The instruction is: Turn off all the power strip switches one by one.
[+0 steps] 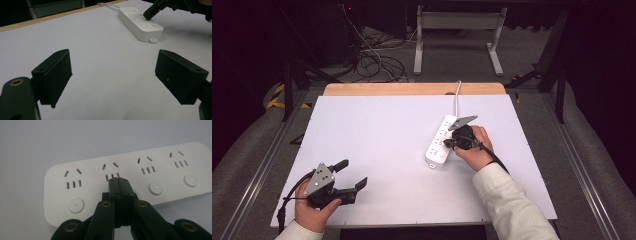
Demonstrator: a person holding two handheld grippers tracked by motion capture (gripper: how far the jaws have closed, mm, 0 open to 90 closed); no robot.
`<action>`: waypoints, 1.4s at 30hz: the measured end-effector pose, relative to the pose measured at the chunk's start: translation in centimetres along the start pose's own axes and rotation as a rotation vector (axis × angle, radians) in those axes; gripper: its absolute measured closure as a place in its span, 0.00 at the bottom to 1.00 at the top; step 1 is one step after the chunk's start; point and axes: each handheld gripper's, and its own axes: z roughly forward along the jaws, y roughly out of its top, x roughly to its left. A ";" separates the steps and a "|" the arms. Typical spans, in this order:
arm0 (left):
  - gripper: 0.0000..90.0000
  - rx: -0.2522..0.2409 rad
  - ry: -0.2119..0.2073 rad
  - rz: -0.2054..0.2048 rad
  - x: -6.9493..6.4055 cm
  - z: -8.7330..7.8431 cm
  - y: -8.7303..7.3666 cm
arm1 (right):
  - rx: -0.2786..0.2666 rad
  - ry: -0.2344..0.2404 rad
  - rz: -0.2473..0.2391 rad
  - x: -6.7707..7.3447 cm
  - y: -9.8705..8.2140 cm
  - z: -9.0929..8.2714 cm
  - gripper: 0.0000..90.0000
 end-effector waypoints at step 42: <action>0.16 -0.001 -0.007 -0.012 -0.2 0.0 0.0 | -0.006 -0.035 -0.018 0.6 0.2 -0.1 1.00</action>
